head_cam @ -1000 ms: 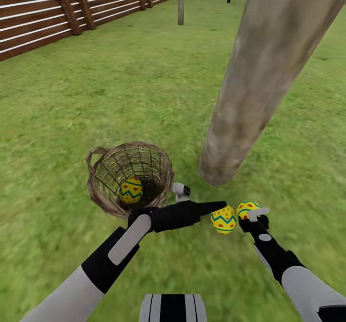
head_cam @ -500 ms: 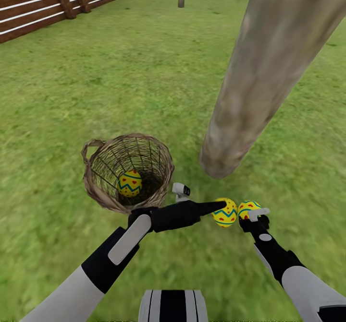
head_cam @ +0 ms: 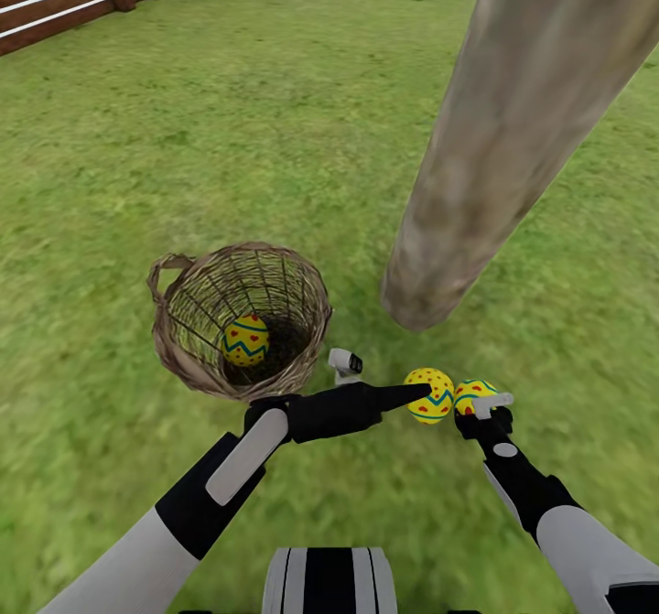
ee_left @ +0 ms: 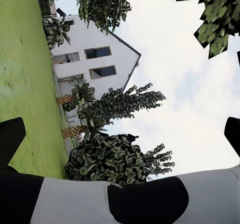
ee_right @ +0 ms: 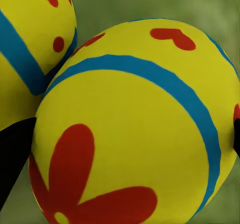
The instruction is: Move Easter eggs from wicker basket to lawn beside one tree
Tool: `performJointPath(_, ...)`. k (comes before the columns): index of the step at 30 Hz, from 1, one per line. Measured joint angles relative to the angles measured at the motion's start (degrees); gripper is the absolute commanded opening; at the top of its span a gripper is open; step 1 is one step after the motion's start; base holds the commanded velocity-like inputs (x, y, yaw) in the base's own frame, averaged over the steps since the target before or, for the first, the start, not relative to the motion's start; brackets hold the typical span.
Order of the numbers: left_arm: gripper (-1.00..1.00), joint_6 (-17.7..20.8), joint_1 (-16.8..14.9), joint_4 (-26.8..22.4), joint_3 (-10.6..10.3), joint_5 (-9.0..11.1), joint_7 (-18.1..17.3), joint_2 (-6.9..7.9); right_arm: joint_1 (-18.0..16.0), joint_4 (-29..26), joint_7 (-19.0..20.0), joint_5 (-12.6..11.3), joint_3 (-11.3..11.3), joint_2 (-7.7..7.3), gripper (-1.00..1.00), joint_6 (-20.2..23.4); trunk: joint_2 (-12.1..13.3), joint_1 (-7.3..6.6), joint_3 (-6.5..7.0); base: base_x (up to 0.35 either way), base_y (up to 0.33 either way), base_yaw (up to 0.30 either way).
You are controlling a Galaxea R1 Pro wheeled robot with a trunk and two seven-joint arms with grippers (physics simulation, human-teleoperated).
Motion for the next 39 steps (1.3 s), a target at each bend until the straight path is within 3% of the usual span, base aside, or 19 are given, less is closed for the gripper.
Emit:
performJointPath(4, 1.0, 0.0, 0.0, 0.0, 0.0, 0.0, 0.0, 0.0, 0.0, 0.03, 0.03, 0.0, -0.03, 0.0, -1.0, -0.06, 0.0, 0.0, 0.0, 0.0, 0.0, 0.0)
performJointPath(5, 1.0, 0.0, 0.0, 0.0, 0.0, 0.0, 0.0, -0.01, 0.0, 0.07, 0.05, 0.0, -0.05, 0.0, 1.0, -0.14, 0.0, 0.0, 0.0, 0.0, 0.0, 0.0)
performJointPath(8, 1.0, -0.01, 0.0, 0.3, 0.0, 0.05, -0.01, 0.03, -0.02, 0.74, -1.06, 0.06, -0.05, 0.0, 1.0, -0.23, 0.01, 0.02, 0.01, 0.0, 0.0, 0.0)
performJointPath(25, 1.0, 0.0, -0.01, 2.31, -0.02, 0.01, -0.01, -0.07, 0.03, -0.92, 0.42, -0.47, 0.1, -0.15, 1.0, 0.37, 0.24, -0.41, 3.76, 0.0, 0.0, 0.0)
performJointPath(26, 1.0, 0.0, -0.01, 2.3, -0.02, 0.01, -0.01, -0.11, 0.03, -1.72, 0.44, -0.67, -0.21, -0.16, 1.0, 0.56, 0.25, -0.44, 3.98, 0.0, 0.0, 0.0)
performJointPath(28, 1.0, 0.04, -0.01, 2.23, -0.2, 0.08, -0.01, -0.48, 0.03, -2.35, 0.4, -3.52, -3.93, -0.3, 1.0, 0.86, 0.28, -0.49, 4.43, 0.0, 0.0, 0.0)
performJointPath(30, 1.0, 0.08, -0.01, 2.22, -0.33, 0.1, -0.01, -0.98, 0.02, -3.46, 0.43, -5.1, -5.65, -0.5, 1.0, 1.1, 0.31, -0.54, 4.87, 0.0, 0.0, 0.0)
performJointPath(31, 1.0, 0.16, 0.0, 2.2, -0.37, 0.07, 0.13, -1.24, -0.03, -7.21, 0.64, -5.54, -6.59, -1.8, 1.0, 9.71, 0.32, -0.57, 5.1, 0.0, 0.0, 0.0)
performJointPath(34, 1.0, 1.02, 0.0, 1.94, -0.44, 0.03, 0.13, -1.56, -0.01, -16.33, 1.53, -5.6, -9.93, -2.88, 1.0, 25.29, 0.36, -0.65, 5.76, 0.0, 0.0, 0.0)
performJointPath(35, 1.0, 1.27, -0.03, 1.76, -0.4, 0.08, 0.67, -1.8, -0.01, -18.98, 3.23, -5.55, -10.38, -3.85, 1.0, 32.44, 0.37, -0.67, 5.98, 0.0, 0.0, 0.0)
performJointPath(37, 1.0, 2.51, -0.08, 1.42, -0.24, 0.46, 3.89, -2.0, 0.0, -22.16, 12.27, -5.7, -10.58, -5.99, 1.0, 43.25, 0.4, -0.72, 6.42, 0.0, 0.0, 0.0)
performJointPath(39, 1.0, 4.81, -0.09, 1.27, 0.12, 0.82, 5.6, -1.77, 0.01, -23.39, 18.39, -5.57, -10.67, -6.43, 1.0, 50.89, 0.43, -0.77, 6.87, -0.066, 0.012, 0.0)
